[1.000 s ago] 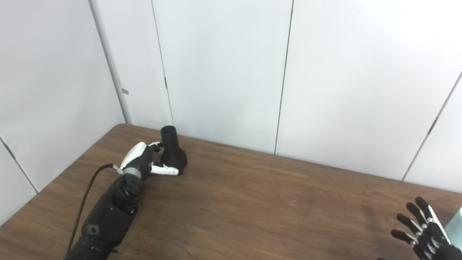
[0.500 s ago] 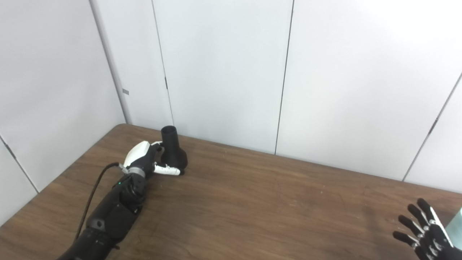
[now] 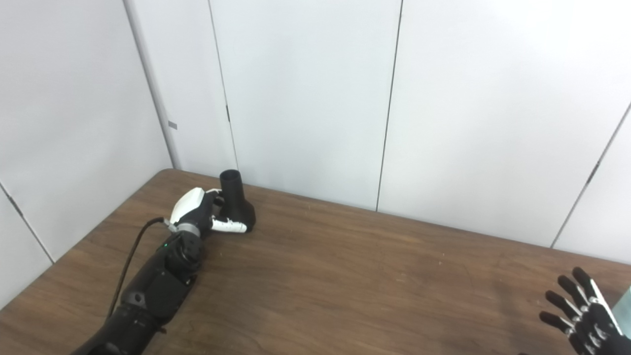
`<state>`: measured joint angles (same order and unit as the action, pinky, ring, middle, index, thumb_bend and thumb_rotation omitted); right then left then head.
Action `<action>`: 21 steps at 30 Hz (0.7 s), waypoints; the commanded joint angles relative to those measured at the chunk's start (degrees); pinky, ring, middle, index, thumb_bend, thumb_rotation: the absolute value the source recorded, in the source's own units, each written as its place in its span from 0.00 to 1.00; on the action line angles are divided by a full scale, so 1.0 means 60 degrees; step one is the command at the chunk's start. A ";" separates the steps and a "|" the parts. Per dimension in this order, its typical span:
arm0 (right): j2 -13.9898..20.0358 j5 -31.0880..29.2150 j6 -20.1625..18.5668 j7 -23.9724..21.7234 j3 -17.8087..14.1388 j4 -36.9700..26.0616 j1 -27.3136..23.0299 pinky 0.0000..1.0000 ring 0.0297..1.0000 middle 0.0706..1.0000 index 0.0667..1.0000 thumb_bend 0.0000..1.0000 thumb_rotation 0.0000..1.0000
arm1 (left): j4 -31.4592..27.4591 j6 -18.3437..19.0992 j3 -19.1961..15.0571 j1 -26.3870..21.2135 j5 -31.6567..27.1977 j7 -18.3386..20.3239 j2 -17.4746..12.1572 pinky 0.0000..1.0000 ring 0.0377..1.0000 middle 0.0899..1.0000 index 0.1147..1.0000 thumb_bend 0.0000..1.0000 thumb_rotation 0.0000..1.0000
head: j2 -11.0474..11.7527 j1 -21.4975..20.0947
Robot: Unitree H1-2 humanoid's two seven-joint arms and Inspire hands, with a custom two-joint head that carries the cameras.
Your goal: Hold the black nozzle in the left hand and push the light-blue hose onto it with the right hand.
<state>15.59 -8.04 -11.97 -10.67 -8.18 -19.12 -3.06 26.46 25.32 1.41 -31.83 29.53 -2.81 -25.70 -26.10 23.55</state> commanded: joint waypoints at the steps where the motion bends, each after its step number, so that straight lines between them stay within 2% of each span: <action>1: 0.0171 -0.0027 0.0121 0.0083 -0.0105 -0.0310 -0.0159 0.79 0.90 0.95 1.00 0.71 0.17 | 0.0158 -0.0279 0.0091 -0.0263 -0.0230 0.0006 0.0040 0.53 0.60 0.57 0.57 0.95 0.20 | -0.0030 -0.0018; 2: 0.0173 -0.0024 0.0113 0.0088 -0.0103 -0.0313 -0.0164 0.79 0.90 0.95 1.00 0.71 0.17 | 0.0253 -0.0354 0.0130 -0.0282 -0.0216 -0.0087 0.0051 0.44 0.55 0.54 0.54 0.94 0.18 | -0.0054 -0.0027; 3: 0.0175 -0.0024 0.0099 0.0094 -0.0101 -0.0317 -0.0173 0.79 0.90 0.95 1.00 0.71 0.17 | 0.0356 -0.0467 0.0194 -0.0289 -0.0183 -0.0178 0.0046 0.39 0.52 0.52 0.48 0.74 0.12 | -0.0066 -0.0029; 4: 0.0175 -0.0022 0.0076 0.0101 -0.0098 -0.0332 -0.0181 0.79 0.90 0.95 1.00 0.71 0.18 | 0.0432 -0.0586 0.0260 -0.0280 -0.0144 -0.0256 0.0033 0.39 0.52 0.49 0.44 0.61 0.09 | -0.0069 -0.0031; 6: 0.0167 -0.0007 0.0025 0.0122 -0.0086 -0.0357 -0.0205 0.78 0.89 0.95 1.00 0.71 0.18 | 0.0576 -0.0851 0.0388 -0.0247 -0.0090 -0.0412 0.0001 0.46 0.54 0.49 0.41 0.54 0.04 | -0.0083 -0.0037; 8: 0.0163 -0.0001 -0.0002 0.0134 -0.0083 -0.0357 -0.0223 0.78 0.89 0.95 1.00 0.71 0.18 | 0.0688 -0.1069 0.0482 -0.0205 -0.0066 -0.0541 -0.0018 0.50 0.55 0.49 0.39 0.52 0.01 | -0.0092 -0.0044; 14: 0.0143 0.0003 -0.0060 0.0161 -0.0081 -0.0364 -0.0273 0.76 0.89 0.95 0.99 0.71 0.20 | 0.0938 -0.1382 0.0756 -0.0105 0.0016 -0.0850 0.0013 0.44 0.50 0.47 0.40 0.52 0.00 | -0.0120 -0.0113; 19: 0.0145 -0.0005 -0.0156 0.0196 -0.0105 -0.0469 -0.0314 0.73 0.87 0.94 0.99 0.73 0.20 | 0.1154 -0.1693 0.1170 0.0000 0.0173 -0.0910 0.0026 0.45 0.49 0.47 0.41 0.52 0.00 | -0.0137 -0.0166; 21: 0.0124 0.0036 -0.0173 0.0229 -0.0079 -0.0488 -0.0338 0.72 0.86 0.94 0.98 0.73 0.20 | 0.1141 -0.1787 0.1366 0.0054 0.0213 -0.0833 0.0010 0.40 0.44 0.42 0.41 0.53 0.00 | -0.0171 -0.0264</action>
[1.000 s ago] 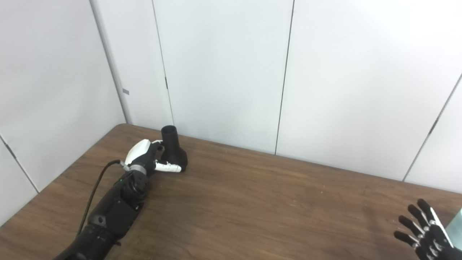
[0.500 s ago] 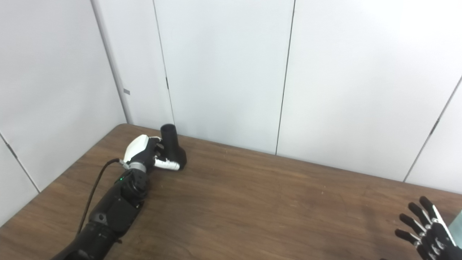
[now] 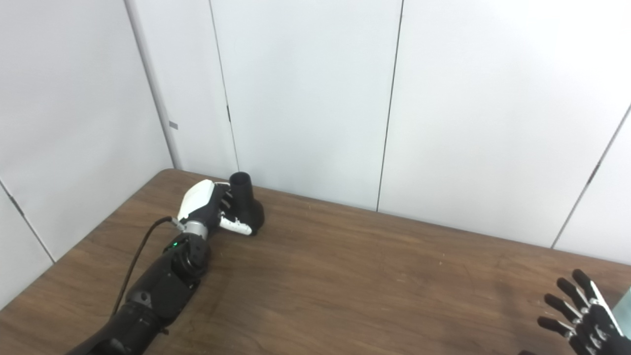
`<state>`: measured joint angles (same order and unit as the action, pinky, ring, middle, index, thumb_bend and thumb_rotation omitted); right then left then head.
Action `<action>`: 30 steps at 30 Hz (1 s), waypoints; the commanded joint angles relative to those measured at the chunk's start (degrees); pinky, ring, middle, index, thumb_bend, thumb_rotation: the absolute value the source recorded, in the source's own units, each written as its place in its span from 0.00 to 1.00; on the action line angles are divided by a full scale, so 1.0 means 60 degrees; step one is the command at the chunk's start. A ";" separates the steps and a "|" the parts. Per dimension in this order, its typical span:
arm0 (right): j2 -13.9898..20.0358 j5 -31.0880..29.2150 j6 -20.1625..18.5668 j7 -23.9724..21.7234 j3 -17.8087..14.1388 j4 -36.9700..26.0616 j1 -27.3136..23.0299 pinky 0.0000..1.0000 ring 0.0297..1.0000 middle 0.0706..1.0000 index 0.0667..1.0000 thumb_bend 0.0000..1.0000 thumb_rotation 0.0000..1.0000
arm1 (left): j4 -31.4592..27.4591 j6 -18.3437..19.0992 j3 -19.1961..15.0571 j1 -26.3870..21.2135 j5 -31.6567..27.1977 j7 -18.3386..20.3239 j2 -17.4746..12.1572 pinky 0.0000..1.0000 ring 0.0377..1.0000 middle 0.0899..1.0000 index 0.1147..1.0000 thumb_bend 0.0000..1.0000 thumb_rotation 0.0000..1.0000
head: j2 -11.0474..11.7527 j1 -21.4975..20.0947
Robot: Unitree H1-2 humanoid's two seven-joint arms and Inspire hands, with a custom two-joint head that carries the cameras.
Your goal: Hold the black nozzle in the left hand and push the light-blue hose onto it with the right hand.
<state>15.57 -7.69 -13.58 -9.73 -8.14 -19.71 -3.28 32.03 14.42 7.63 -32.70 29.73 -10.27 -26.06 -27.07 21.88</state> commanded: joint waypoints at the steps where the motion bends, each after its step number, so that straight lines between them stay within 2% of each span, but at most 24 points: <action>1: 0.0113 0.0003 0.0081 0.0093 -0.0065 -0.0404 -0.0315 0.72 0.86 0.94 0.98 0.74 0.21 | 0.0131 0.0011 0.0457 0.0255 0.0207 0.0490 0.0071 0.39 0.42 0.40 0.41 0.53 0.00 | -0.0055 -0.0117; 2: 0.0098 0.0023 0.0075 0.0113 -0.0044 -0.0409 -0.0329 0.71 0.85 0.93 0.98 0.74 0.21 | 0.0032 0.0006 0.0587 0.0305 0.0224 0.0585 0.0072 0.35 0.40 0.39 0.42 0.53 0.00 | -0.0097 -0.0231; 4: 0.0074 0.0051 0.0069 0.0143 -0.0010 -0.0411 -0.0346 0.72 0.86 0.93 0.98 0.74 0.21 | -0.0124 0.0005 0.0794 0.0372 0.0222 0.0730 0.0055 0.35 0.42 0.42 0.42 0.53 0.00 | -0.0147 -0.0406; 7: -0.0008 0.0089 0.0065 0.0183 0.0067 -0.0420 -0.0361 0.74 0.87 0.94 0.99 0.73 0.19 | -0.0567 -0.0033 0.1216 0.0518 0.0241 0.1177 0.0031 0.41 0.50 0.48 0.40 0.52 0.00 | -0.0270 -0.0888; 9: -0.0053 0.0112 0.0028 0.0205 0.0114 -0.0463 -0.0368 0.75 0.87 0.94 0.99 0.73 0.19 | -0.0807 -0.0032 0.1389 0.0586 0.0214 0.1390 0.0017 0.45 0.51 0.47 0.41 0.52 0.00 | -0.0270 -0.0888; 11: -0.0103 0.0179 -0.0041 0.0232 0.0187 -0.0567 -0.0372 0.74 0.87 0.94 0.98 0.74 0.20 | -0.1362 -0.0143 0.1628 0.0729 0.0083 0.1817 0.0083 0.45 0.50 0.45 0.41 0.53 0.00 | -0.0399 -0.1374; 14: -0.0131 0.0354 -0.0179 0.0280 0.0270 -0.0752 -0.0369 0.72 0.86 0.93 0.98 0.77 0.20 | -0.2155 -0.0471 0.1976 0.0893 -0.0225 0.2465 0.0305 0.50 0.51 0.46 0.41 0.52 0.00 | -0.0474 -0.1626; 17: -0.0179 0.0477 -0.0399 0.0353 0.0317 -0.0966 -0.0382 0.73 0.87 0.93 0.98 0.76 0.19 | -0.2834 -0.0603 0.2189 0.0997 -0.0496 0.2987 0.0559 0.43 0.44 0.43 0.41 0.53 0.00 | -0.0595 -0.2011; 20: -0.0430 0.0751 -0.1392 0.0686 0.0381 -0.1572 -0.0405 0.76 0.88 0.93 0.98 0.75 0.18 | -0.3502 -0.0632 0.2590 0.1004 -0.0593 0.3494 0.1022 0.46 0.46 0.41 0.42 0.53 0.00 | -0.0729 -0.2525; 22: -0.0536 0.1022 -0.1817 0.0847 0.0445 -0.1803 -0.0429 0.80 0.88 0.93 0.97 0.75 0.18 | -0.3740 -0.0662 0.2819 0.0976 -0.0578 0.3725 0.1275 0.48 0.46 0.41 0.42 0.53 0.00 | -0.0762 -0.2697; 24: -0.0552 0.1225 -0.1792 0.0883 0.0499 -0.1781 -0.0442 0.80 0.88 0.93 0.97 0.76 0.18 | -0.3861 -0.0717 0.3002 0.0947 -0.0514 0.3862 0.1484 0.47 0.46 0.41 0.42 0.53 0.00 | -0.0789 -0.2816; 25: -0.0526 0.1273 -0.1545 0.0855 0.0511 -0.1626 -0.0439 0.80 0.87 0.93 0.97 0.76 0.18 | -0.3859 -0.0792 0.3112 0.0916 -0.0451 0.3898 0.1623 0.47 0.46 0.41 0.42 0.53 0.00 | -0.0836 -0.3006; 28: -0.0491 0.1311 -0.1022 0.0781 0.0528 -0.1287 -0.0446 0.76 0.86 0.91 0.96 0.79 0.23 | -0.3733 -0.1018 0.3295 0.0842 -0.0312 0.3916 0.1909 0.37 0.43 0.40 0.42 0.53 0.00 | -0.0895 -0.3224; 30: -0.0506 0.1292 -0.0830 0.0759 0.0534 -0.1160 -0.0461 0.75 0.86 0.91 0.96 0.80 0.24 | -0.3413 -0.1249 0.3470 0.0743 -0.0089 0.3812 0.2145 0.35 0.42 0.40 0.42 0.53 0.00 | -0.0944 -0.3435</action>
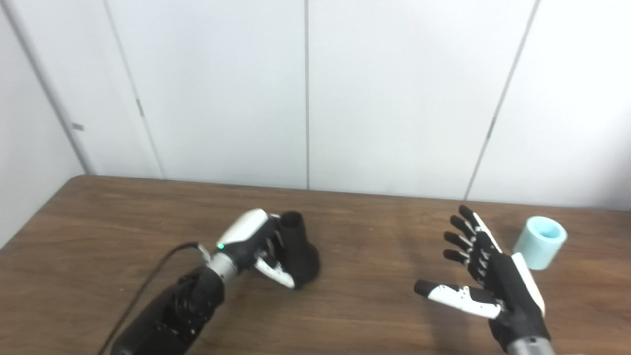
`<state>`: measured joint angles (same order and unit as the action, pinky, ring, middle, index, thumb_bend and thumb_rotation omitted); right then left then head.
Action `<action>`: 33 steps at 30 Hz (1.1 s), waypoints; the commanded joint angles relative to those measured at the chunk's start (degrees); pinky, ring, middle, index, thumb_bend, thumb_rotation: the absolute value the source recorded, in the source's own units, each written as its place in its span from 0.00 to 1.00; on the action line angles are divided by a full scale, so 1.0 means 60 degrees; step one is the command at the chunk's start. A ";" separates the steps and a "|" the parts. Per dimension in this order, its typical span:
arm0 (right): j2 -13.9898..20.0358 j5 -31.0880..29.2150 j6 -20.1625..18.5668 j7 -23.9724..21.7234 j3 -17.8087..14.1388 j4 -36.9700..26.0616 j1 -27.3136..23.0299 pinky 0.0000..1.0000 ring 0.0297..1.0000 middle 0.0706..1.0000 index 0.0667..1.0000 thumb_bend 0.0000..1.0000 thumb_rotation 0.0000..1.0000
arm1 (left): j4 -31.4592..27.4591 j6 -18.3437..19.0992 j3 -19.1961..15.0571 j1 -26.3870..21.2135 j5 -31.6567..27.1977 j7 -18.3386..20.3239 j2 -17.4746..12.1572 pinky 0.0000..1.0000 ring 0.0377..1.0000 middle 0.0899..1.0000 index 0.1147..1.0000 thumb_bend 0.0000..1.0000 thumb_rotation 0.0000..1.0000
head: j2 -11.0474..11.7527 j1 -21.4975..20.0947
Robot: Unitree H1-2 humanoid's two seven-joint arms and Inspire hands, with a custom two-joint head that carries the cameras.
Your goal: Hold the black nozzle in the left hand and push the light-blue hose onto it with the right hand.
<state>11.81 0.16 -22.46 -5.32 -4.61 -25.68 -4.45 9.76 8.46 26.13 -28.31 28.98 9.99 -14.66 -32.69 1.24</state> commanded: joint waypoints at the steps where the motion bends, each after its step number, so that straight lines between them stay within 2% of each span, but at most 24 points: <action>1: 0.0108 -0.0046 0.0719 0.0010 -0.0059 -0.0123 -0.0270 0.73 0.85 0.91 0.96 0.81 0.25 | 0.0469 -0.0362 0.0459 -0.0035 0.0141 0.0375 0.0348 0.35 0.43 0.41 0.42 0.53 0.00 | -0.0012 -0.0015; 7: 0.0035 -0.0037 0.0867 0.0007 -0.0020 -0.0114 -0.0278 0.71 0.84 0.90 0.94 0.83 0.28 | 0.1286 -0.0559 0.0713 -0.0248 0.0722 0.0007 0.0795 0.40 0.47 0.44 0.41 0.53 0.00 | -0.0124 -0.0447; 12: 0.0012 0.0016 0.0868 0.0017 0.0014 -0.0225 -0.0253 0.71 0.84 0.89 0.94 0.84 0.28 | 0.1763 -0.0731 0.0842 -0.0333 0.1110 -0.0314 0.0925 0.41 0.47 0.44 0.41 0.53 0.00 | -0.0174 -0.0701; 15: 0.0144 -0.0113 0.0819 -0.0007 -0.0162 -0.0324 -0.0259 0.72 0.84 0.90 0.94 0.84 0.28 | 0.2002 -0.0818 0.0935 -0.0395 0.1253 -0.0507 0.0904 0.41 0.47 0.44 0.41 0.53 0.00 | -0.0231 -0.0650; 18: 0.0512 -0.0286 0.0834 -0.0113 -0.0494 -0.0376 -0.0276 0.74 0.84 0.90 0.94 0.85 0.30 | 0.2362 -0.0864 0.1042 -0.0503 0.1367 -0.0668 0.0893 0.42 0.46 0.42 0.42 0.53 0.00 | -0.0242 -0.0677; 20: 0.0860 -0.0312 0.0674 -0.0207 -0.0678 -0.0522 -0.0325 0.73 0.83 0.89 0.94 0.86 0.32 | 0.2530 -0.0868 0.1059 -0.0539 0.1387 -0.0717 0.0873 0.42 0.46 0.42 0.42 0.53 0.00 | -0.0232 -0.0723; 26: 0.2221 -0.0107 -0.0534 -0.0391 -0.1184 -0.1407 -0.0766 0.68 0.79 0.86 0.90 0.88 0.34 | 0.2766 -0.0920 0.1019 -0.0415 0.1280 -0.0881 0.0756 0.40 0.43 0.39 0.43 0.53 0.00 | -0.0147 -0.1140; 27: 0.2526 -0.0101 -0.0599 -0.0460 -0.1279 -0.1430 -0.0870 0.68 0.79 0.86 0.89 0.89 0.30 | 0.2820 -0.0962 0.1018 -0.0394 0.1269 -0.0904 0.0720 0.43 0.43 0.39 0.43 0.53 0.00 | -0.0099 -0.1378; 28: 0.2734 -0.0099 -0.0648 -0.0511 -0.1341 -0.1442 -0.0942 0.67 0.79 0.86 0.89 0.88 0.31 | 0.2858 -0.0993 0.1019 -0.0382 0.1263 -0.0920 0.0695 0.44 0.43 0.39 0.43 0.53 0.00 | -0.0099 -0.1378; 29: 0.3135 0.0022 -0.0547 -0.0653 -0.1353 -0.1351 -0.1061 0.66 0.79 0.86 0.89 0.88 0.31 | 0.2892 -0.1046 0.1002 -0.0365 0.1246 -0.0932 0.0642 0.45 0.43 0.39 0.43 0.53 0.00 | -0.0009 -0.1800; 30: 0.3414 0.0109 -0.0474 -0.0752 -0.1352 -0.1284 -0.1142 0.63 0.77 0.86 0.88 0.87 0.29 | 0.2916 -0.1089 0.0985 -0.0354 0.1236 -0.0939 0.0608 0.47 0.44 0.40 0.43 0.53 0.00 | -0.0009 -0.1800; 31: 0.3900 0.0408 -0.0494 -0.0974 -0.1192 -0.1187 -0.1316 0.62 0.77 0.86 0.88 0.86 0.28 | 0.2916 -0.1165 0.0935 -0.0329 0.1194 -0.0934 0.0531 0.48 0.45 0.40 0.43 0.53 0.00 | 0.0146 -0.2483; 32: 0.4571 0.0846 -0.0585 -0.1368 -0.0975 -0.0971 -0.1650 0.61 0.76 0.86 0.87 0.86 0.26 | 0.2871 -0.1233 0.0882 -0.0301 0.1171 -0.0921 0.0431 0.51 0.46 0.41 0.42 0.53 0.00 | 0.0160 -0.2565; 33: 0.4963 0.1192 -0.0671 -0.1653 -0.0800 -0.0841 -0.1893 0.62 0.77 0.86 0.86 0.88 0.24 | 0.2850 -0.1307 0.0834 -0.0278 0.1151 -0.0913 0.0344 0.53 0.49 0.43 0.42 0.53 0.00 | 0.0258 -0.2919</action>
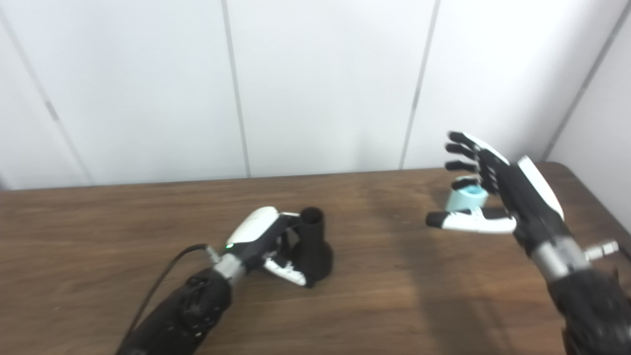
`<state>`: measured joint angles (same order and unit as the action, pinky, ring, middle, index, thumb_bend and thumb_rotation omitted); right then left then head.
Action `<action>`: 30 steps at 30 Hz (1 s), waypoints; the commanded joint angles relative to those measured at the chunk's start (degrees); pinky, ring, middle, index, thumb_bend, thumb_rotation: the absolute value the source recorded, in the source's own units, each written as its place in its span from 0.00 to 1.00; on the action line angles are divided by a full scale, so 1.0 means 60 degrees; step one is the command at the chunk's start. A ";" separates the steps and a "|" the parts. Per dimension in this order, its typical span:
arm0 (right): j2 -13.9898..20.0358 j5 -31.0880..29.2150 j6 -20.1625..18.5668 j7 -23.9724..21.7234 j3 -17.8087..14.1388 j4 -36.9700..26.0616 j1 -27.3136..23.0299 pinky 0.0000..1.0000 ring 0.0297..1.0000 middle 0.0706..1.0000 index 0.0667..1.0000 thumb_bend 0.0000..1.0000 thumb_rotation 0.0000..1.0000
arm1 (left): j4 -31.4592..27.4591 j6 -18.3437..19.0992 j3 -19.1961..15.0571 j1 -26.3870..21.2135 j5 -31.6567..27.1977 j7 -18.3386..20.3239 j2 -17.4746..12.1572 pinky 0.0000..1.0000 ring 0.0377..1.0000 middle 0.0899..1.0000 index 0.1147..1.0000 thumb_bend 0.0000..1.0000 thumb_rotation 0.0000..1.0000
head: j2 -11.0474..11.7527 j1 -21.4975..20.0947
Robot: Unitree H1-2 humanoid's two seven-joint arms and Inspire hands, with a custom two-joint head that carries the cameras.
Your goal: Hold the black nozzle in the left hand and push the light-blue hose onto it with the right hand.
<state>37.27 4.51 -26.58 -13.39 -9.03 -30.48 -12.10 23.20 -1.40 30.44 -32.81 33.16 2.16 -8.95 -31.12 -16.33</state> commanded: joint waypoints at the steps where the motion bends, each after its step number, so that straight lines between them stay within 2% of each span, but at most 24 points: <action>1: 0.0974 0.0977 -0.0038 -0.0690 0.0044 0.0135 -0.0960 0.62 0.77 0.86 0.85 0.88 0.23 | 0.0604 0.0239 0.0056 0.0496 0.0418 0.0387 -0.0713 0.54 0.50 0.43 0.42 0.53 0.00 | 0.0099 -0.0328; 3: 0.0924 0.2141 -0.0058 -0.1373 0.0115 0.0580 -0.1712 0.65 0.80 0.87 0.85 0.90 0.19 | 0.0652 0.0021 -0.0065 0.0525 0.0329 0.0363 -0.0883 0.56 0.52 0.44 0.41 0.53 0.00 | 0.0199 -0.0722; 5: 0.0594 0.3711 -0.0058 -0.2271 0.0156 0.1161 -0.2559 0.69 0.84 0.90 0.85 0.88 0.15 | 0.0788 -0.0215 -0.0151 0.0518 0.0245 0.0333 -0.1024 0.56 0.52 0.44 0.41 0.53 0.00 | 0.0400 -0.1277; 6: 0.0477 0.4472 -0.0058 -0.2735 0.0175 0.1501 -0.2950 0.71 0.86 0.92 0.86 0.87 0.14 | 0.0866 -0.0302 -0.0170 0.0502 0.0219 0.0318 -0.1062 0.55 0.52 0.44 0.41 0.53 0.00 | 0.0400 -0.1277; 8: 0.0334 0.5795 -0.0058 -0.3487 0.0313 0.2184 -0.3635 0.70 0.87 0.94 0.86 0.87 0.15 | 0.1087 -0.0514 -0.0202 0.0456 0.0180 0.0272 -0.1131 0.50 0.50 0.42 0.42 0.53 0.00 | 0.0637 -0.1699; 11: 0.0261 0.7100 -0.0057 -0.4378 0.0465 0.3125 -0.4410 0.69 0.88 0.94 0.86 0.86 0.17 | 0.1363 -0.0855 -0.0253 0.0418 0.0107 0.0187 -0.1199 0.40 0.44 0.39 0.43 0.53 0.00 | 0.0764 -0.1898; 13: 0.0301 0.7598 -0.0056 -0.4784 0.0550 0.3685 -0.4784 0.74 0.90 0.95 0.87 0.86 0.19 | 0.1541 -0.1121 -0.0284 0.0414 0.0050 0.0124 -0.1223 0.40 0.44 0.40 0.43 0.53 0.00 | 0.0824 -0.1938; 16: 0.0285 0.8170 -0.0055 -0.5037 0.0715 0.4401 -0.5162 0.77 0.92 0.96 0.87 0.87 0.21 | 0.1744 -0.1432 -0.0319 0.0429 0.0002 0.0080 -0.1247 0.43 0.45 0.40 0.42 0.53 0.00 | 0.0865 -0.1910; 21: 0.0302 0.8535 -0.0054 -0.4855 0.1104 0.5439 -0.5510 0.78 0.93 0.96 0.88 0.88 0.23 | 0.1771 -0.1549 -0.0325 0.0456 0.0028 0.0121 -0.1293 0.44 0.47 0.42 0.42 0.53 0.00 | 0.0924 -0.1880; 26: 0.0156 0.7852 -0.0020 -0.4348 0.1474 0.6600 -0.5700 0.80 0.93 0.94 0.88 0.90 0.24 | 0.1930 -0.1598 -0.0304 0.0398 0.0021 0.0161 -0.1315 0.43 0.47 0.42 0.42 0.53 0.00 | 0.0938 -0.2015; 30: 0.0129 0.7212 -0.0020 -0.4215 0.1710 0.7044 -0.5729 0.81 0.93 0.93 0.89 0.89 0.22 | 0.1868 -0.1561 -0.0296 0.0435 -0.0011 0.0224 -0.1306 0.43 0.47 0.43 0.42 0.53 0.00 | 0.0925 -0.1963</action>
<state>36.61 48.93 -26.90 -40.46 1.61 12.17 -42.95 29.67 -14.58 28.10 -33.50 29.78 0.35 -12.14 -25.49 -28.04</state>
